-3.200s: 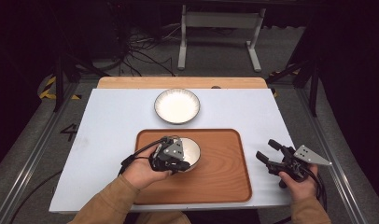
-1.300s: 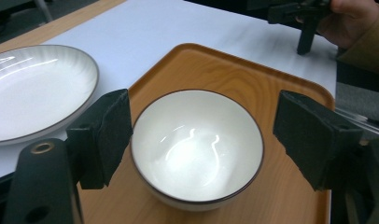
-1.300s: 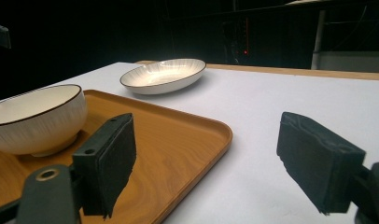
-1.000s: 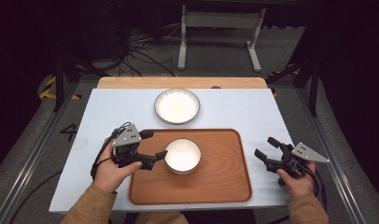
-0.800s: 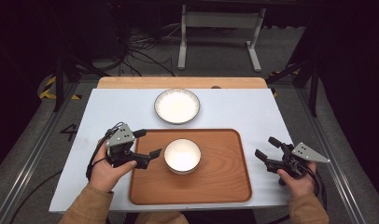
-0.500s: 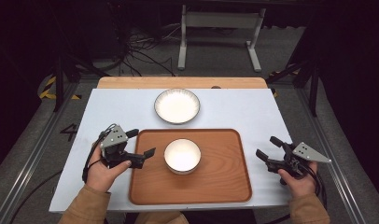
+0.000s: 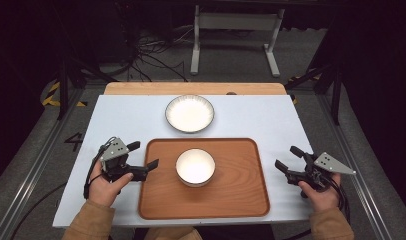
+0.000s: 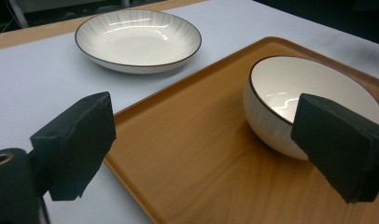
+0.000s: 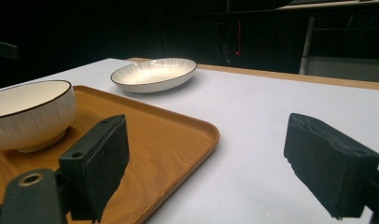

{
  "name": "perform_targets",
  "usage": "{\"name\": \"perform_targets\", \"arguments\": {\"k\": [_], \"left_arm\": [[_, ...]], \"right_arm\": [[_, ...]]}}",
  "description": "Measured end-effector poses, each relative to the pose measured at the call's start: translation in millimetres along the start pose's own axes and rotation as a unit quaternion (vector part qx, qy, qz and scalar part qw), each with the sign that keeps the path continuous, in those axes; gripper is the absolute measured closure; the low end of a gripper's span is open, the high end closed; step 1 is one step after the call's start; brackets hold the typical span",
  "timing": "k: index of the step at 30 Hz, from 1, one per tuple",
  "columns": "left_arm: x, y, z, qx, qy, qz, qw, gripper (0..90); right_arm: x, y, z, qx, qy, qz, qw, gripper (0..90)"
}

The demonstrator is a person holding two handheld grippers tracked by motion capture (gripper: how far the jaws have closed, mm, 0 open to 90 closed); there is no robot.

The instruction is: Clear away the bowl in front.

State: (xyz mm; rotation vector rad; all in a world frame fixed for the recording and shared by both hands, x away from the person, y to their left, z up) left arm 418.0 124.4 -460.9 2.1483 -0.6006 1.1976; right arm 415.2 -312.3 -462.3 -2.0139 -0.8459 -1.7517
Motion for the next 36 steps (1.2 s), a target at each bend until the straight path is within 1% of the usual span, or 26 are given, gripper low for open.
{"name": "perform_targets", "arguments": {"k": [1, 3, 4, 6, 7, 8, 11, 13, 15, 21, 22, 23, 26, 30, 31, 33, 34, 35, 36], "left_arm": [[-2.7, -2.2, -0.7, -0.001, -0.003, 0.001, 1.0000, 5.2], [-4.5, -4.4, -1.1, 0.000, -0.002, 0.002, 1.0000, 4.9], [-6.1, -5.0, -1.3, -0.001, -0.005, -0.001, 1.0000, 4.8], [-8.9, -9.0, -1.4, 0.004, -0.005, -0.001, 1.0000, 4.3], [-11.3, -9.6, -0.8, 0.002, -0.005, -0.009, 0.9999, 4.3], [-12.9, -11.0, -0.7, 0.001, -0.006, -0.007, 1.0000, 4.3], [-17.1, -12.8, 0.3, -0.005, -0.001, -0.023, 0.9997, 4.2], [-18.8, -16.9, 0.8, 0.007, -0.001, -0.022, 0.9997, 4.3], [-19.5, -18.4, 0.7, 0.006, 0.006, -0.028, 0.9996, 4.4], [-26.1, -20.2, 0.4, -0.002, 0.015, -0.024, 0.9996, 4.3], [-28.8, -20.1, 0.1, -0.003, 0.010, -0.026, 0.9996, 4.2], [-29.6, -20.7, 0.7, -0.002, 0.014, -0.023, 0.9996, 3.9], [-33.1, -20.7, 1.8, -0.004, 0.016, -0.023, 0.9996, 3.9], [-37.0, -21.1, 3.3, -0.004, 0.018, -0.024, 0.9996, 3.9], [-38.4, -21.5, 3.3, -0.002, 0.014, -0.022, 0.9997, 3.8], [-39.5, -21.9, 3.5, 0.002, 0.015, -0.018, 0.9997, 3.7], [-39.8, -21.3, 3.4, 0.000, 0.016, -0.018, 0.9997, 3.6], [-39.4, -20.9, 3.5, -0.002, 0.024, -0.017, 0.9996, 3.6], [-39.7, -20.9, 3.5, -0.002, 0.027, -0.018, 0.9995, 3.6]], "right_arm": [[-0.5, 0.2, 0.2, 0.000, 0.000, -0.001, 1.0000, 15.0], [-0.6, 0.3, 0.2, 0.000, 0.000, 0.000, 1.0000, 15.0], [-0.9, 0.3, 0.0, 0.000, -0.001, 0.001, 1.0000, 15.0], [-1.1, 0.6, 0.0, 0.000, -0.001, 0.001, 1.0000, 15.0], [-1.2, 0.7, 0.0, -0.001, 0.000, 0.002, 1.0000, 15.0], [-1.3, 0.8, 0.0, -0.001, -0.001, 0.002, 1.0000, 15.0], [-2.1, 1.1, -0.2, 0.000, -0.002, 0.002, 1.0000, 15.0], [-2.7, 1.7, -0.1, 0.000, -0.002, 0.002, 1.0000, 15.0], [-3.3, 2.2, -0.2, -0.001, -0.003, 0.002, 1.0000, 15.0], [-4.5, 2.8, -0.2, -0.002, -0.005, 0.001, 1.0000, 15.0], [-4.8, 3.0, -0.3, -0.002, -0.005, 0.001, 1.0000, 15.0], [-5.0, 3.2, -0.3, -0.002, -0.005, 0.001, 1.0000, 15.0], [-5.5, 3.4, -0.3, -0.002, -0.006, 0.001, 1.0000, 15.0], [-5.9, 3.0, -0.2, -0.002, -0.007, 0.001, 1.0000, 15.0], [-6.1, 3.0, -0.2, -0.002, -0.008, 0.000, 1.0000, 15.0], [-6.6, 2.9, -0.1, -0.001, -0.009, 0.001, 1.0000, 15.0], [-6.8, 2.9, 0.0, -0.001, -0.009, 0.000, 1.0000, 15.0], [-6.9, 2.9, 0.0, -0.001, -0.009, 0.000, 1.0000, 15.0], [-7.1, 2.8, 0.1, -0.001, -0.009, 0.000, 1.0000, 15.0]]}}
Point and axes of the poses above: each handheld gripper's, and its own axes: z roughly forward along the jaws, x roughly out of its top, y roughly to its right, the point moved 10 cm from there along z, roughly forward along the jaws, and after that the axes turned 11 degrees about -z, right-handed, at the moved point
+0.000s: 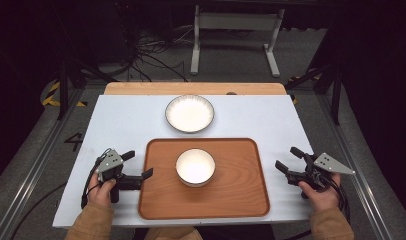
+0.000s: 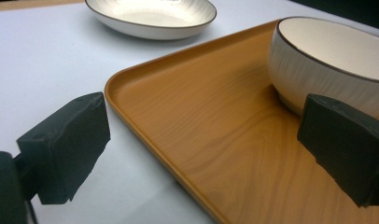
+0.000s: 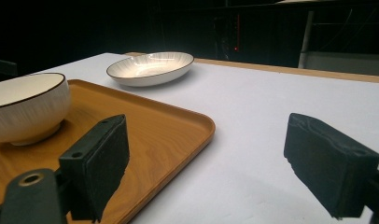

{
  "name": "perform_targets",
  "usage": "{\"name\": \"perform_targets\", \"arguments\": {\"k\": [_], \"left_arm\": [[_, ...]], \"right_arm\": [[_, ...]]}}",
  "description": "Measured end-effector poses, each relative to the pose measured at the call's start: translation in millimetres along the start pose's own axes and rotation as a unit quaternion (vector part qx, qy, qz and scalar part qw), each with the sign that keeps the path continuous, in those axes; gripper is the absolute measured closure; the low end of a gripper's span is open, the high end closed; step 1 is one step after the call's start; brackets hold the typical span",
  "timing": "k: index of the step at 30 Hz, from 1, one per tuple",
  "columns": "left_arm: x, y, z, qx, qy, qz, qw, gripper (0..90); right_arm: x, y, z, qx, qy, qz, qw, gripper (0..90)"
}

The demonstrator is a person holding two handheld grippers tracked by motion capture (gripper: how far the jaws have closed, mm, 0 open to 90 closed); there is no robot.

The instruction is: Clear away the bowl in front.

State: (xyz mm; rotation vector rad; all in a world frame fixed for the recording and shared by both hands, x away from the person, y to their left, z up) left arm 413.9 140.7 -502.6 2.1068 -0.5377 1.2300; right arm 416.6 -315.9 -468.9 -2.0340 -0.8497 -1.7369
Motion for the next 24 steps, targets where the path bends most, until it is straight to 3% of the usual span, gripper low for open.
{"name": "perform_targets", "arguments": {"k": [5, 24], "left_arm": [[0.3, -0.2, -1.7, 0.003, 0.009, -0.001, 1.0000, 3.3], [-0.4, -1.9, 0.3, 0.021, 0.004, -0.002, 0.9998, 3.3]], "right_arm": [[-1.3, -0.3, 0.6, 0.000, -0.003, -0.002, 1.0000, 15.0], [-4.7, -2.6, 2.9, 0.003, -0.011, -0.006, 0.9999, 14.6]]}}
Point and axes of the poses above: each handheld gripper's, and its own axes: z roughly forward along the jaws, x roughly out of its top, y roughly to its right, the point moved 10 cm from there along z, roughly forward along the jaws, and after that the axes turned 11 degrees about -z, right-handed, at the moved point
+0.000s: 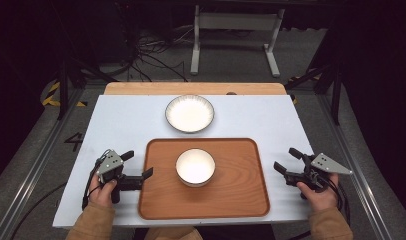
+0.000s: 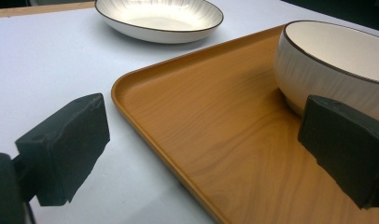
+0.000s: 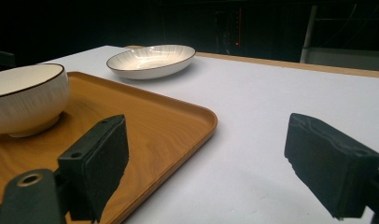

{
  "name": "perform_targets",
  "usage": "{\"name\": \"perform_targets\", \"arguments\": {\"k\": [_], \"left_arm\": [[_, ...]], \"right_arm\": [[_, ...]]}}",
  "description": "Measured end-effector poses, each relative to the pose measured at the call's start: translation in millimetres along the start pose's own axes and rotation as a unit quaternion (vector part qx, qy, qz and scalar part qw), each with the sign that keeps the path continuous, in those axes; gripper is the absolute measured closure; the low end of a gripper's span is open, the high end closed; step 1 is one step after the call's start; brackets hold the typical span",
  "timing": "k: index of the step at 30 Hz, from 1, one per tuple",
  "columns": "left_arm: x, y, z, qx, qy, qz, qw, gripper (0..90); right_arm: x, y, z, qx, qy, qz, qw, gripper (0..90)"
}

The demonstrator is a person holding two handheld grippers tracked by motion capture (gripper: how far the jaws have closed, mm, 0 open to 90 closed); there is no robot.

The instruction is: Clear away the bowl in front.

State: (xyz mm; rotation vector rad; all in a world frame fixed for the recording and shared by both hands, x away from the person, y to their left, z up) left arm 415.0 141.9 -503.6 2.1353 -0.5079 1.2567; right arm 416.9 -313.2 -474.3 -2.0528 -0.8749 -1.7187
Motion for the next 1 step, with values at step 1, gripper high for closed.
{"name": "perform_targets", "arguments": {"k": [1], "left_arm": [[0.0, -0.4, 0.0, 0.002, -0.001, 0.001, 1.0000, 3.3]], "right_arm": [[0.0, 0.0, 0.0, 0.000, 0.000, 0.000, 1.0000, 14.6]]}}
Point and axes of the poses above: each handheld gripper's, and its own axes: z roughly forward along the jaws, x roughly out of its top, y roughly to its right, the point moved 10 cm from there along z, roughly forward along the jaws, and after that the axes turned 11 degrees about -z, right-handed, at the moved point
